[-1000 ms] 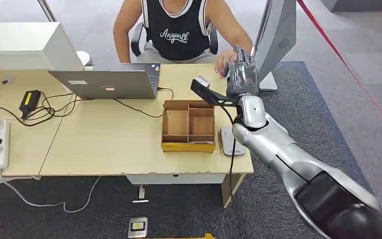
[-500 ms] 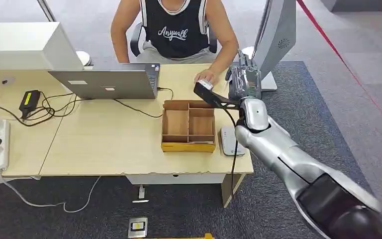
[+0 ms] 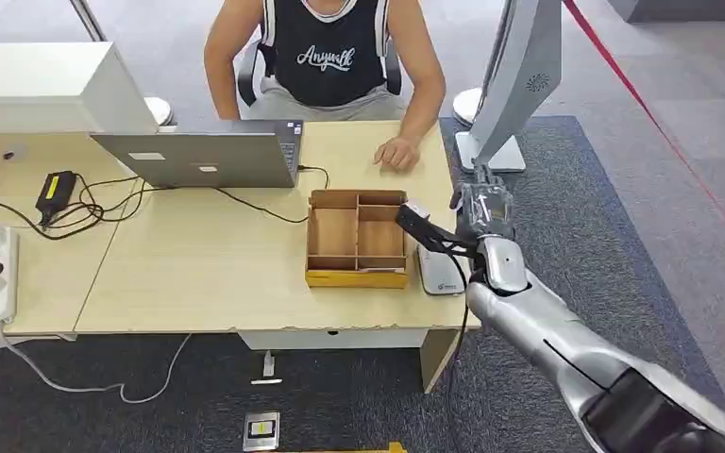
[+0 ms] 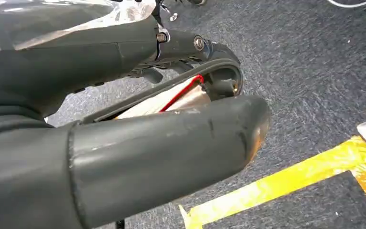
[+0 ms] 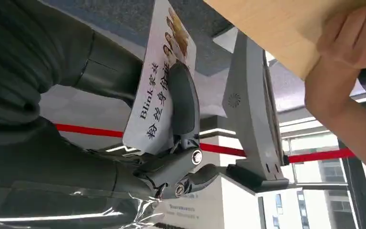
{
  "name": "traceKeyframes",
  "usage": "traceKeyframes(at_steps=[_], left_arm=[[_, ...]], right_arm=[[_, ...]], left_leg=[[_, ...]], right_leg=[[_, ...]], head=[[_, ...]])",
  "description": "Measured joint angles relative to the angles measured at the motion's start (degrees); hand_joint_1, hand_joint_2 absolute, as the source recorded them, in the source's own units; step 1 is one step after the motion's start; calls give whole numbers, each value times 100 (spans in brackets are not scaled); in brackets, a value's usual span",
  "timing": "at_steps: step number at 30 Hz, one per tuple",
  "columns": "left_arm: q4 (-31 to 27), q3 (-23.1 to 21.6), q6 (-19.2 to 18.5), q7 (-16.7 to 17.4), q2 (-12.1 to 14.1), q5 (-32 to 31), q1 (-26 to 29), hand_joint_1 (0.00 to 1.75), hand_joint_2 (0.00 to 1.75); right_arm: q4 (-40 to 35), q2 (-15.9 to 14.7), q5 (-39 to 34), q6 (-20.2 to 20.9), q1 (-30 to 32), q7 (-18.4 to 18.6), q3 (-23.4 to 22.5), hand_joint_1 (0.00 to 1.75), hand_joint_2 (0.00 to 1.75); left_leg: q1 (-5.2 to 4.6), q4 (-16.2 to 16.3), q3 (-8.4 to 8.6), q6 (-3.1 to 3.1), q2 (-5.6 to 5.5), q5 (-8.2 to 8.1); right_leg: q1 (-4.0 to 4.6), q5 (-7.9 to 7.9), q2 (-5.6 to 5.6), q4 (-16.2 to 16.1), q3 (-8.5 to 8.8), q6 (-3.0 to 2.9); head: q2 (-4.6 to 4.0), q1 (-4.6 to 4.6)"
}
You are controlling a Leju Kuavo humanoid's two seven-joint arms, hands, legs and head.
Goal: Pass the card to the sensor for recognition and then transmit it.
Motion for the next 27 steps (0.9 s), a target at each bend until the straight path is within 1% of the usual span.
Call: traceKeyframes(at_steps=[6,11,27], left_arm=[[7,0,7,-31,7,13,14,0,0],[9,0,7,-31,9,13,8,0,0],[9,2,7,-28,17,83,32,0,0]], right_arm=[[-33,-94,-81,4,202,-33,2,175,175],[-57,-129,-122,20,331,-129,11,175,175],[2,-13,-282,208,644,-260,175,175,175]], left_leg=[[0,0,0,0,-1,1],[0,0,0,0,0,0],[0,-1,-1,0,0,0]], right_leg=[[0,0,0,0,1,0],[0,0,0,0,1,0],[0,0,0,0,1,0]], head=[[-2,0],[-2,0],[0,0]])
